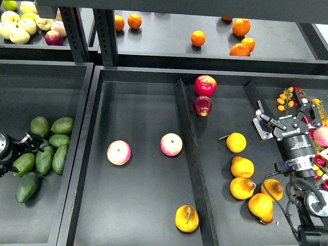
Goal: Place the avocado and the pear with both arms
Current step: 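Move the right gripper over the orange pear in the central bin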
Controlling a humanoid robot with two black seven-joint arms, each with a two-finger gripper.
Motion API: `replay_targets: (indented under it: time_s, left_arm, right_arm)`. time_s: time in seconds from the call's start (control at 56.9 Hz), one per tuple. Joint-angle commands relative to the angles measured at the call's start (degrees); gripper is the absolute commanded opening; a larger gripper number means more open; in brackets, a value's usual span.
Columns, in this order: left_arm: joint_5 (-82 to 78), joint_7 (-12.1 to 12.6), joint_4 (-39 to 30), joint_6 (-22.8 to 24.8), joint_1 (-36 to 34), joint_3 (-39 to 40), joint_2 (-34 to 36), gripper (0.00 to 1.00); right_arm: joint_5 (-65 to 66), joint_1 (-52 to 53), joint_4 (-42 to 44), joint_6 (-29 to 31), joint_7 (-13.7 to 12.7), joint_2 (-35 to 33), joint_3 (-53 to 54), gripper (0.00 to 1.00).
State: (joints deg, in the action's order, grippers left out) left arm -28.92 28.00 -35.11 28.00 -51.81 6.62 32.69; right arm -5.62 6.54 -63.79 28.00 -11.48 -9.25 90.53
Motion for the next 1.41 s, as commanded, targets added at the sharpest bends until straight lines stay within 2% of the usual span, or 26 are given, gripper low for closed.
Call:
replay_targets:
  time_s: [0.0, 0.018, 0.035, 0.053, 0.141, 0.351, 0.51, 0.72, 0.966, 1.16, 1.388]
  left_arm:
    - [-0.3, 0.0, -0.1, 0.0, -0.2, -0.1, 0.2, 0.99]
    - [-0.3, 0.0, -0.1, 0.0, -0.3, -0.1, 0.2, 0.99]
    - [-0.6, 0.0, -0.1, 0.0, -0.5, -0.1, 0.2, 0.99]
    - [-0.7, 0.0, -0.1, 0.0, -0.7, -0.3, 0.2, 1.0]
    - [-0.7, 0.0, -0.2, 0.0, -1.4, -0.6, 0.3, 0.99]
    - [-0.7, 0.0, -0.8, 0.0, -1.5, -0.4, 0.2, 0.99]
    - [-0.7, 0.0, -1.0, 0.0, -1.5, -0.1, 0.2, 0.99]
    - [-0.6, 0.0, -1.0, 0.0, -1.5, 0.0, -0.4, 0.99]
    - [-0.6, 0.0, -1.0, 0.0, -1.2, 0.1, -1.8, 0.99]
    - [-0.5, 0.0, -1.0, 0.0, -1.2, 0.1, -2.4, 0.99]
    - [-0.5, 0.0, -1.4, 0.0, -1.0, 2.1, -4.0, 1.0]
  right_arm:
    - [0.8, 0.3, -0.6, 0.0, -5.0, -7.1, -3.3, 1.0]
    - [0.9, 0.3, -0.6, 0.0, -5.7, -7.8, -4.0, 1.0]
    - [1.3, 0.5, -1.3, 0.0, -9.5, -13.0, -7.4, 1.0]
    - [1.4, 0.5, -1.7, 0.0, -11.0, -15.4, -8.9, 1.0]
    - [1.6, 0.6, -2.7, 0.0, -16.5, -23.9, -13.9, 1.0]
    - [1.7, 6.5, -3.3, 0.0, -16.5, -37.0, -26.5, 1.0]
    - [4.2, 15.6, -2.9, 0.0, -16.5, -41.5, -38.4, 1.0]
    - [10.2, 28.6, -1.3, 0.0, -16.5, -37.2, -52.5, 1.0]
    - [14.7, 41.4, 1.3, 0.0, -16.5, -25.7, -70.0, 1.0]
    - [19.7, 43.3, 5.4, 0.0, -16.5, -17.7, -76.3, 1.0]
    - [27.9, 42.5, 10.9, 0.0, -16.5, -10.4, -77.4, 1.0]
